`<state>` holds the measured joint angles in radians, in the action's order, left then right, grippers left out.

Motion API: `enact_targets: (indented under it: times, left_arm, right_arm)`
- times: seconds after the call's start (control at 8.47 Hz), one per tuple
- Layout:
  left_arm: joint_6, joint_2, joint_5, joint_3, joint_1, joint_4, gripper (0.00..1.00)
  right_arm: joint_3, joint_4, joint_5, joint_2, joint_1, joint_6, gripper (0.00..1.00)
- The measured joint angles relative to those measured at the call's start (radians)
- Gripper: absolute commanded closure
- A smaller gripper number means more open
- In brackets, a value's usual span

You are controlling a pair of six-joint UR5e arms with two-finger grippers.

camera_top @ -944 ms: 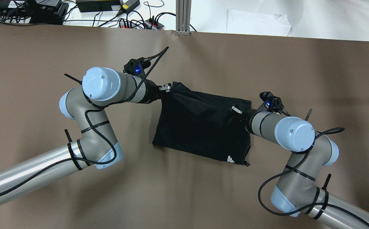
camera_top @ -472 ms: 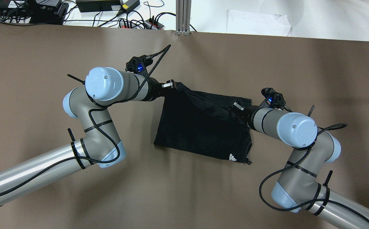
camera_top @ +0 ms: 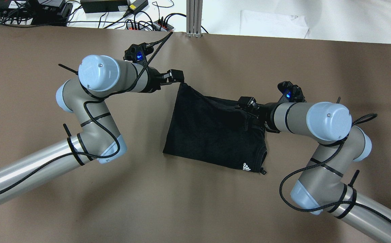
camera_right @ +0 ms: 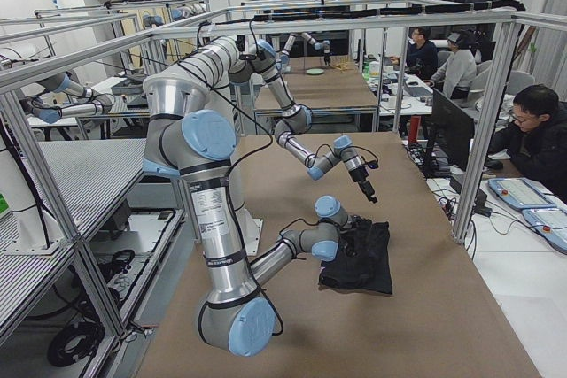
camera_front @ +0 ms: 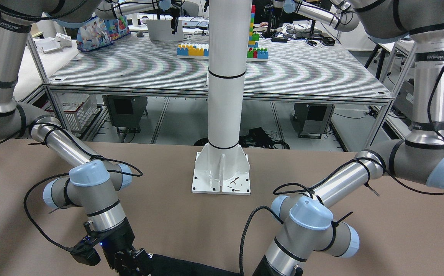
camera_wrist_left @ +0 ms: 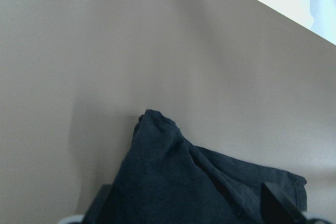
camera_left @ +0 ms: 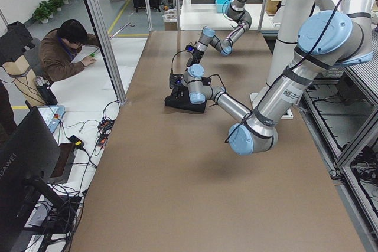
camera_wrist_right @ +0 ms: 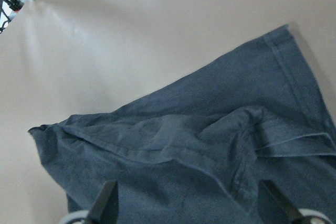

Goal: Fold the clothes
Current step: 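Lay the folded end down and open both grippers, then press the right gripper onto the folded shirt while the left withdraws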

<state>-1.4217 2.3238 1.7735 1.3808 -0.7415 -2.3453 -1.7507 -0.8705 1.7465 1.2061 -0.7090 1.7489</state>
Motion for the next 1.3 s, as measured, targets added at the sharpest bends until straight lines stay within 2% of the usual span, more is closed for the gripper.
enact_targets:
  times: [0.35,0.71,0.94,1.3]
  left_arm:
    - [0.060,-0.025,0.103,-0.001,-0.087,0.000,0.00]
    - [0.153,-0.072,0.176,-0.001,-0.152,-0.002,0.00]
    - [0.174,-0.083,0.184,-0.001,-0.162,-0.003,0.00]
    - [0.180,-0.097,0.181,-0.014,-0.163,-0.015,0.00]
  right_arm:
    - [-0.019,-0.102,0.000,-0.042,0.093,-0.048,0.06]
    - [0.020,-0.308,-0.064,-0.122,0.171,-0.266,0.06]
    - [0.126,-0.379,-0.074,-0.197,0.153,-0.382,0.06]
    - [0.357,-0.384,-0.074,-0.313,0.044,-0.540,0.07]
